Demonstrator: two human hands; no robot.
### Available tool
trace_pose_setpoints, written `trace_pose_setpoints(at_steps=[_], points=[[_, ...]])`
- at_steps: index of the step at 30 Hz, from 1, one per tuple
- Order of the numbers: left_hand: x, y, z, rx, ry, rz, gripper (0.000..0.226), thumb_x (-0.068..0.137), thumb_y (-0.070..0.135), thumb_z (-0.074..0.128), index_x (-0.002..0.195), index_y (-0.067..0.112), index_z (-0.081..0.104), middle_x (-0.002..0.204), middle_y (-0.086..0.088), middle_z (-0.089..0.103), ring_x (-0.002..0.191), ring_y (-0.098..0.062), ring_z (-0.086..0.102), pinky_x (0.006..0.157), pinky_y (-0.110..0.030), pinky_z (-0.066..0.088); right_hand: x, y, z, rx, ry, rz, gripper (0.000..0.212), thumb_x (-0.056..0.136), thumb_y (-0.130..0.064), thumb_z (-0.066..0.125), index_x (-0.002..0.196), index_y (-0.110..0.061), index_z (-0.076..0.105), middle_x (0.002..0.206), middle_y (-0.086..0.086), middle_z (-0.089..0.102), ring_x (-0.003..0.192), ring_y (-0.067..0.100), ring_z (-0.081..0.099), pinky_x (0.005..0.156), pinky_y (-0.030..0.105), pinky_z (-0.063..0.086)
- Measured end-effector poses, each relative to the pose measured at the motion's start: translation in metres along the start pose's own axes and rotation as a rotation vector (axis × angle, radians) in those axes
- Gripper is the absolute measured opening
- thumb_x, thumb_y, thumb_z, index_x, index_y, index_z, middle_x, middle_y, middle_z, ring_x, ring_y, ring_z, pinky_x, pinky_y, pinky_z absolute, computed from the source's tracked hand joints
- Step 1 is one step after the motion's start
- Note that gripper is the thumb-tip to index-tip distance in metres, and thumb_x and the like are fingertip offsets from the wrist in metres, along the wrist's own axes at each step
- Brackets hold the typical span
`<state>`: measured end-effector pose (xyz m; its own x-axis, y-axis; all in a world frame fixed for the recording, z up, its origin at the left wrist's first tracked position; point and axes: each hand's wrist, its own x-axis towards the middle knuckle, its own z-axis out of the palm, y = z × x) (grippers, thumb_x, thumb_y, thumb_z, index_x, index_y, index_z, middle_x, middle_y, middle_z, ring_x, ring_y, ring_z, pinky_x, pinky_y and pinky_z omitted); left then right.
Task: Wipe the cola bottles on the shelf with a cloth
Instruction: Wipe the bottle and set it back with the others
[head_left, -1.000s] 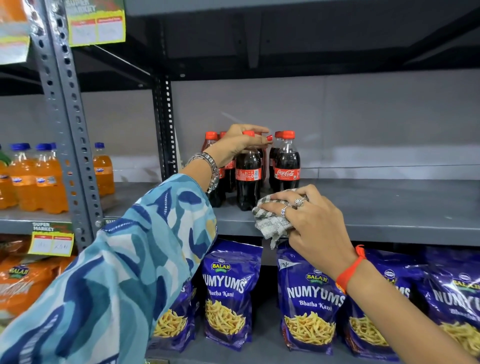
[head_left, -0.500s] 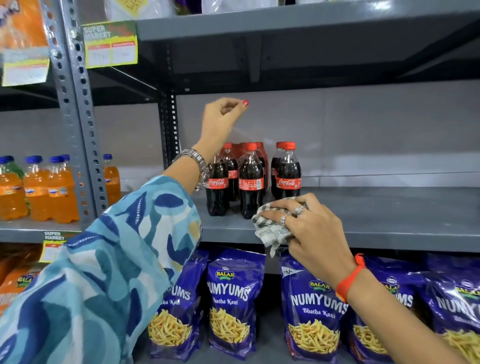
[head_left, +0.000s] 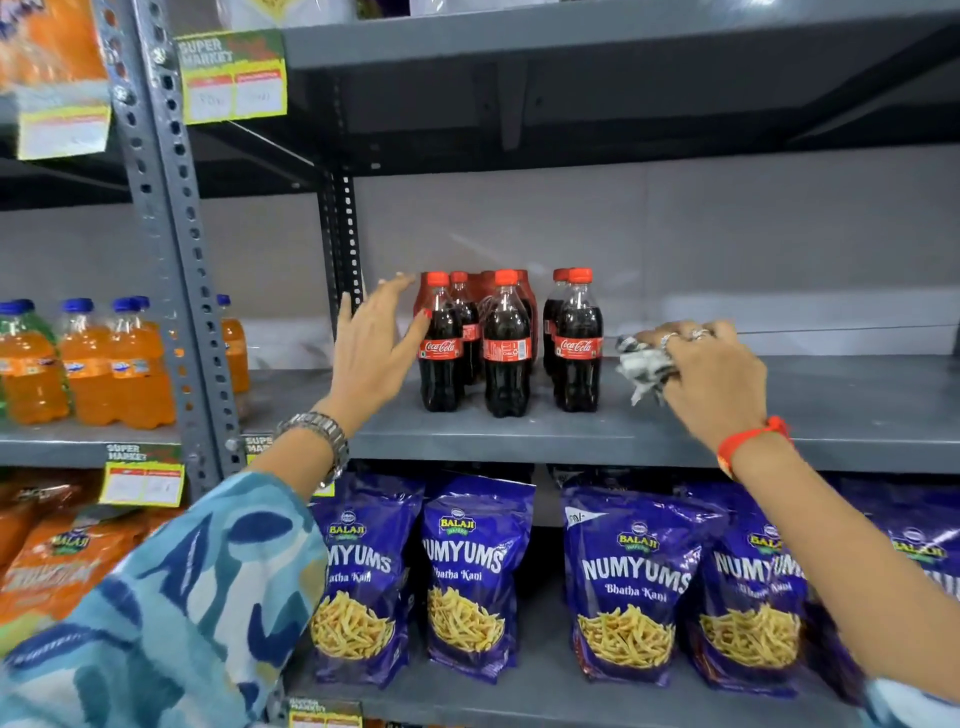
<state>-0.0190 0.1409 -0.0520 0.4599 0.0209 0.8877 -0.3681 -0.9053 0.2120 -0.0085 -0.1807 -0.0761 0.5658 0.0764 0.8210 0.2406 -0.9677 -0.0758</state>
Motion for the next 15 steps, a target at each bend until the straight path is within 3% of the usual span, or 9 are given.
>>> trace_pose_setpoints(at_steps=[2, 5, 9, 13, 15], points=[[-0.013, -0.004, 0.003, -0.016, -0.022, -0.017, 0.048, 0.095, 0.036, 0.041, 0.138, 0.017, 0.035, 0.146, -0.006, 0.042, 0.136, -0.023, 0.036, 0.115, -0.048, 0.006, 0.008, 0.008, 0.006, -0.022, -0.043, 0.032, 0.029, 0.071, 0.006, 0.061, 0.097, -0.003, 0.066, 0.100, 0.016, 0.065, 0.099, 0.037, 0.049, 0.056, 0.038, 0.044], [-0.024, -0.006, 0.006, -0.017, -0.047, -0.034, 0.054, 0.093, 0.041, 0.039, 0.141, 0.018, 0.029, 0.150, -0.006, 0.035, 0.140, -0.023, 0.029, 0.115, -0.047, 0.005, 0.018, 0.013, 0.017, -0.048, -0.106, 0.046, 0.043, 0.073, 0.014, 0.052, 0.109, -0.007, 0.065, 0.107, 0.016, 0.064, 0.098, 0.038, 0.051, 0.062, 0.042, 0.048], [-0.029, -0.005, 0.006, -0.022, -0.072, -0.032, 0.062, 0.091, 0.048, 0.034, 0.145, 0.020, 0.023, 0.154, -0.004, 0.027, 0.143, -0.020, 0.020, 0.115, -0.045, 0.003, 0.021, 0.018, 0.032, -0.080, -0.199, 0.101, 0.034, 0.073, 0.019, 0.047, 0.094, -0.002, 0.064, 0.097, 0.021, 0.065, 0.092, 0.039, 0.058, 0.068, 0.044, 0.051], [-0.032, -0.005, 0.004, -0.005, -0.104, -0.023, 0.060, 0.094, 0.045, 0.036, 0.146, 0.021, 0.019, 0.156, -0.003, 0.021, 0.144, -0.018, 0.015, 0.114, -0.041, -0.002, 0.020, 0.028, 0.039, 0.069, -0.389, 0.215, 0.034, 0.078, 0.009, 0.048, 0.105, -0.004, 0.064, 0.109, 0.027, 0.062, 0.100, 0.042, 0.058, 0.083, 0.044, 0.049], [-0.033, -0.003, 0.003, 0.011, -0.105, -0.008, 0.059, 0.094, 0.044, 0.036, 0.146, 0.021, 0.018, 0.156, -0.003, 0.021, 0.145, -0.018, 0.014, 0.114, -0.042, -0.003, 0.023, 0.028, 0.037, 0.106, -0.466, 0.249, 0.043, 0.078, 0.004, 0.049, 0.119, -0.006, 0.058, 0.121, 0.026, 0.058, 0.111, 0.041, 0.053, 0.100, 0.052, 0.039]])
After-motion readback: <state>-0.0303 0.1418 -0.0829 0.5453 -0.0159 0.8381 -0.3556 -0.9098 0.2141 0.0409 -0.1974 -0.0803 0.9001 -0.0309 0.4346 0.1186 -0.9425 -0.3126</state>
